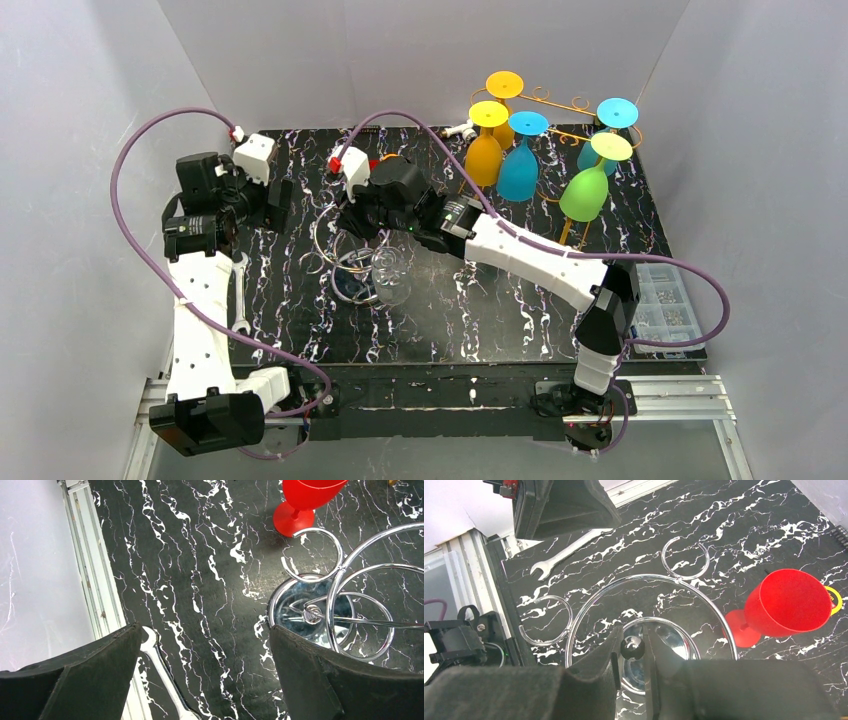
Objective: Place the wine glass upside down on the wine glass rack
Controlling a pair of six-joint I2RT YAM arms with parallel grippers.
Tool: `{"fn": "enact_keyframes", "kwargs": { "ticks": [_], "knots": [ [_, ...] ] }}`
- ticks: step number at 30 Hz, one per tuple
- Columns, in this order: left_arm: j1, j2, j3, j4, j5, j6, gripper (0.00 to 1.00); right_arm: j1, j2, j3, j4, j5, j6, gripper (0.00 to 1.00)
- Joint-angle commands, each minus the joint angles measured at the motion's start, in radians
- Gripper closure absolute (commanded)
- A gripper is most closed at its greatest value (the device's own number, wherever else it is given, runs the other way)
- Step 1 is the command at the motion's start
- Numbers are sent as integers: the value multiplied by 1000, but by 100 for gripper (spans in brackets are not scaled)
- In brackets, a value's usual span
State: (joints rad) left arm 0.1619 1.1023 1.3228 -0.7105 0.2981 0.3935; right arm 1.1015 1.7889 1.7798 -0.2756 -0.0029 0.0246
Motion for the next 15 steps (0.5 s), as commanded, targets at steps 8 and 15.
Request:
{"fn": "enact_keyframes", "kwargs": {
  "ticks": [8, 15],
  "knots": [
    [7, -39, -27, -19, 45, 20, 1, -10, 7, 146, -154, -53, -63, 99],
    [7, -44, -31, -34, 73, 25, 1, -39, 16, 182, -212, -74, -60, 99]
  ]
}}
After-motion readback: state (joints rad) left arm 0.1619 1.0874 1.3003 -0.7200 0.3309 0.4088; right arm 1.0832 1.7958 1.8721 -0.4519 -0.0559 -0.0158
